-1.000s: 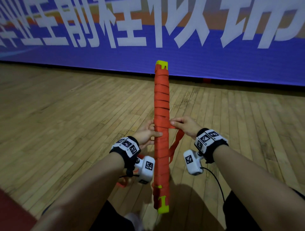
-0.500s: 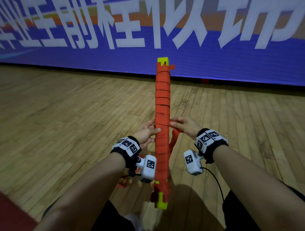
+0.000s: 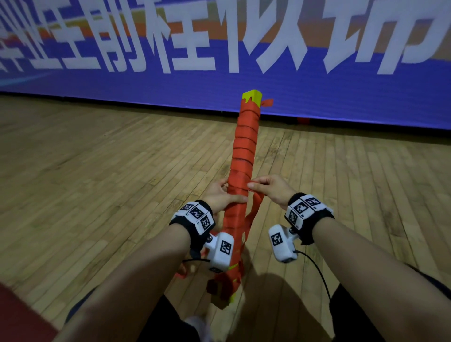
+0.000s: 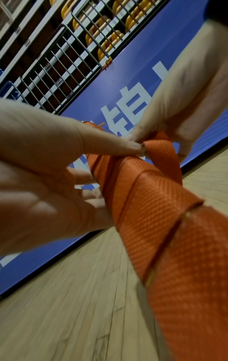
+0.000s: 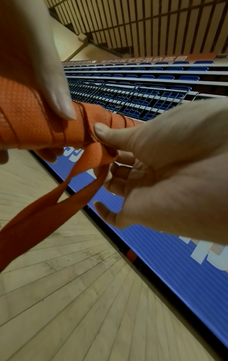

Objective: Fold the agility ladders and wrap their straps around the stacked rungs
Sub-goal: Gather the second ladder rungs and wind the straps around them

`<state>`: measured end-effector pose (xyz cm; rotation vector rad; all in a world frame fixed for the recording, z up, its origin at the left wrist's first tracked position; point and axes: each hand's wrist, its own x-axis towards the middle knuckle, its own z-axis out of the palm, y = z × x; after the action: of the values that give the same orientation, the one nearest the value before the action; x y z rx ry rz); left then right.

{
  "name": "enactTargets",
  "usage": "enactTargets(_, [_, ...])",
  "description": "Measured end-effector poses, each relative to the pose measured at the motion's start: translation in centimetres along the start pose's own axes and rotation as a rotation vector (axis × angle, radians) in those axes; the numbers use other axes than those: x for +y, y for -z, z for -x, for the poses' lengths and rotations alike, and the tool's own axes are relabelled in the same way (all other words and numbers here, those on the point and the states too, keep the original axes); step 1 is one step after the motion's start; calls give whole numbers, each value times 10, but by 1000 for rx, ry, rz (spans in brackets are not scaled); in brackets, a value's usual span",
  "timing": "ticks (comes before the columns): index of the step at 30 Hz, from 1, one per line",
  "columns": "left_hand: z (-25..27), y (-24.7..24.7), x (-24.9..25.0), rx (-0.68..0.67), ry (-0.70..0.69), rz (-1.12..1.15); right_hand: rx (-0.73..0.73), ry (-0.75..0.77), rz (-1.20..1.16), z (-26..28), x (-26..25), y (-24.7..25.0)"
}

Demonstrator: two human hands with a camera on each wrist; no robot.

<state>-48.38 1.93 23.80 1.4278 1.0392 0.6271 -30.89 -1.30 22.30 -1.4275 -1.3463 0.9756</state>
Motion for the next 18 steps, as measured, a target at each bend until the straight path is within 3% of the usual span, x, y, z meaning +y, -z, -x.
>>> enactTargets(12, [-1,2,-2,-193,79,91,-95,1,-13,8,-6,15])
enactTargets(18, [-1,-8,-2,-94,21,73,-148,17,47,2,-4,6])
